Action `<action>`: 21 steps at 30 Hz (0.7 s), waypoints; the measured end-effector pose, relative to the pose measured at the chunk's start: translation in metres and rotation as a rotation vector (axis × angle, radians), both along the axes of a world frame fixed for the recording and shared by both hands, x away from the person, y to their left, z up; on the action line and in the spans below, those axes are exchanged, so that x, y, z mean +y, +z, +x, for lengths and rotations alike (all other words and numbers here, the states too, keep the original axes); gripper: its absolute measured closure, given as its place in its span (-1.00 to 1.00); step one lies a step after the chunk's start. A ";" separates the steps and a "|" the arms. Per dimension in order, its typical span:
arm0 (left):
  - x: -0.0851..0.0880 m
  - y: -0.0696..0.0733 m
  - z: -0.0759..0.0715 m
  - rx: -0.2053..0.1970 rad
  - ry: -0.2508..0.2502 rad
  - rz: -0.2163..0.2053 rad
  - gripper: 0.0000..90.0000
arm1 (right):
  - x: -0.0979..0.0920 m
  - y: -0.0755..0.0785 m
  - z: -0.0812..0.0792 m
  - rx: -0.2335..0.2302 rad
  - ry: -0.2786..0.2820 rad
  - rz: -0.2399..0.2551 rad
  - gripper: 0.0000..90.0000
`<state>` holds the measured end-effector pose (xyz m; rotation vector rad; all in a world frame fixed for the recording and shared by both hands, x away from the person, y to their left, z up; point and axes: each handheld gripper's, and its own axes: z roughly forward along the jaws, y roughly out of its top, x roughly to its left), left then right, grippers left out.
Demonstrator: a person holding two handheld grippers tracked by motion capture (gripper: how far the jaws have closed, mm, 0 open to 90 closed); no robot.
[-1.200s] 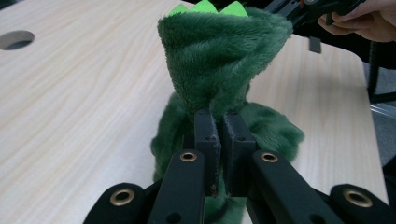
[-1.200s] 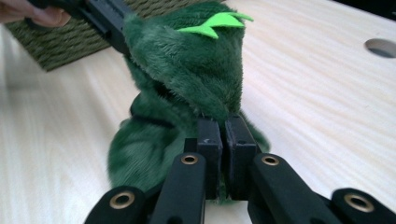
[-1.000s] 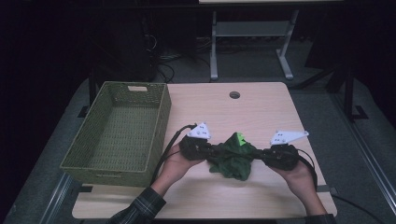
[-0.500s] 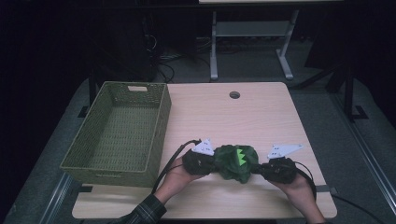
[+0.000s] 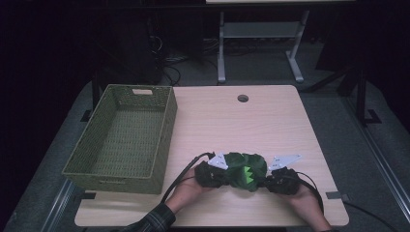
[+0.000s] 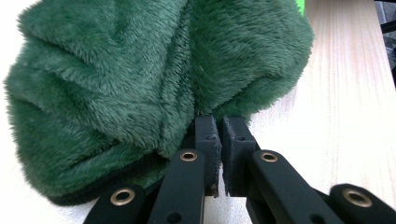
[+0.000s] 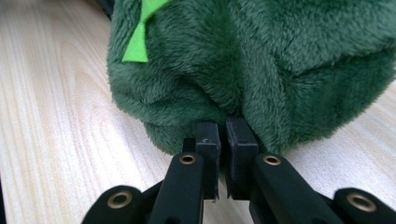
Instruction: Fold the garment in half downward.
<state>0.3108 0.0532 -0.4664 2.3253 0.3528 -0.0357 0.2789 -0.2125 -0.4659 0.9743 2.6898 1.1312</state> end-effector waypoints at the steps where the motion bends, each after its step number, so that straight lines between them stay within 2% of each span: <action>1: 0.001 0.001 0.000 0.002 0.003 -0.001 0.90 | 0.000 0.001 -0.001 0.005 -0.006 0.001 0.82; 5: 0.006 0.010 -0.005 0.008 0.003 -0.026 0.64 | -0.004 0.010 -0.006 -0.035 0.002 0.040 0.60; 8: 0.010 0.019 -0.009 0.010 0.014 -0.058 0.49 | -0.010 0.016 -0.011 -0.041 -0.009 0.080 0.49; 14: 0.019 0.029 -0.019 0.002 0.017 -0.088 0.32 | -0.017 0.025 -0.025 -0.054 -0.008 0.120 0.25; 19: 0.028 0.035 -0.025 -0.002 0.022 -0.099 0.29 | -0.022 0.031 -0.034 -0.077 -0.010 0.118 0.23; 21: 0.030 0.037 -0.026 -0.003 0.028 -0.112 0.33 | -0.024 0.034 -0.036 -0.084 -0.016 0.128 0.30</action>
